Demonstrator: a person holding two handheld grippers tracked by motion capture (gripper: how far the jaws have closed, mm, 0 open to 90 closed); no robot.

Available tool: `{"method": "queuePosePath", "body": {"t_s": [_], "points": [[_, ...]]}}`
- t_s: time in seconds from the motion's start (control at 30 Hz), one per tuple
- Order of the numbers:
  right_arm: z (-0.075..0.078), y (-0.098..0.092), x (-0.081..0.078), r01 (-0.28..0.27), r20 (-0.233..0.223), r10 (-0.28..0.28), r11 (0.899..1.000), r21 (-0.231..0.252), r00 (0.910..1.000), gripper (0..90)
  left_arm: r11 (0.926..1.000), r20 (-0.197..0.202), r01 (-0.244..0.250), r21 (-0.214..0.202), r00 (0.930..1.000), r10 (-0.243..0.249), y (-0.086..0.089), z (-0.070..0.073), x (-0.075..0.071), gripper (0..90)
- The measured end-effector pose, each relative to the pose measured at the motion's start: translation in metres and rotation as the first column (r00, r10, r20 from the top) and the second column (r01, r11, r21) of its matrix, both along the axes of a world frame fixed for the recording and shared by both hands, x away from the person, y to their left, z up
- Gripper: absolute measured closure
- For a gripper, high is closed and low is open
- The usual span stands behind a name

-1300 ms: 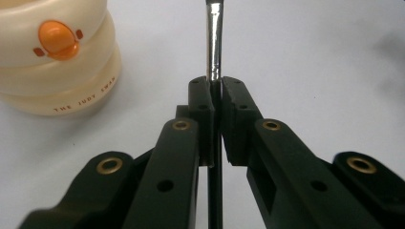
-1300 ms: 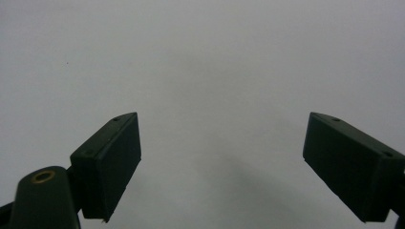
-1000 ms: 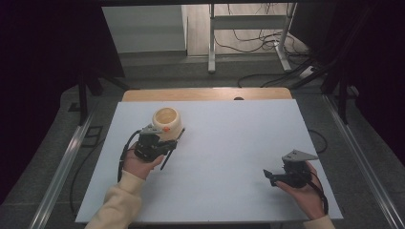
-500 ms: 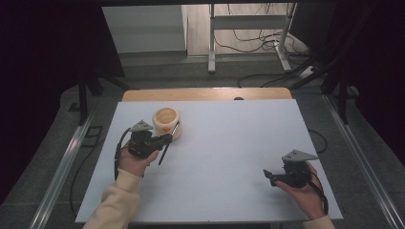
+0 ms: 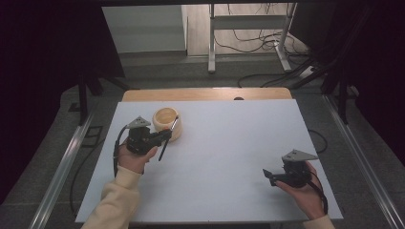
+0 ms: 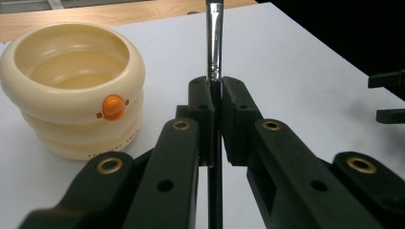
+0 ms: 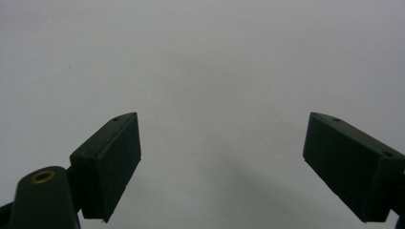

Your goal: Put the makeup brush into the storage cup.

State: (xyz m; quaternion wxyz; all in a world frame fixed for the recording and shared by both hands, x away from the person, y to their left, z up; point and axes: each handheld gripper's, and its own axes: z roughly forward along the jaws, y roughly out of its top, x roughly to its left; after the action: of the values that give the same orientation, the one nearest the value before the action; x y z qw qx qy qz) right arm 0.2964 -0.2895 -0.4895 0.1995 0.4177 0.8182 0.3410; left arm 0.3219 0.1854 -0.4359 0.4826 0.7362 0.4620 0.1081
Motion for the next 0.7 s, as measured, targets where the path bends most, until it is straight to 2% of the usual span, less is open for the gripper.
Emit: {"method": "queuePosePath", "body": {"t_s": [0.7], "points": [[-0.001, 0.000, 0.000, -0.001, 0.000, 0.001, 1.000, -0.003, 1.0000, 12.8, 0.9990, 0.014, -0.034, -0.029, 0.9993, 0.034, 0.009, 0.005, 0.015, 83.9]]}}
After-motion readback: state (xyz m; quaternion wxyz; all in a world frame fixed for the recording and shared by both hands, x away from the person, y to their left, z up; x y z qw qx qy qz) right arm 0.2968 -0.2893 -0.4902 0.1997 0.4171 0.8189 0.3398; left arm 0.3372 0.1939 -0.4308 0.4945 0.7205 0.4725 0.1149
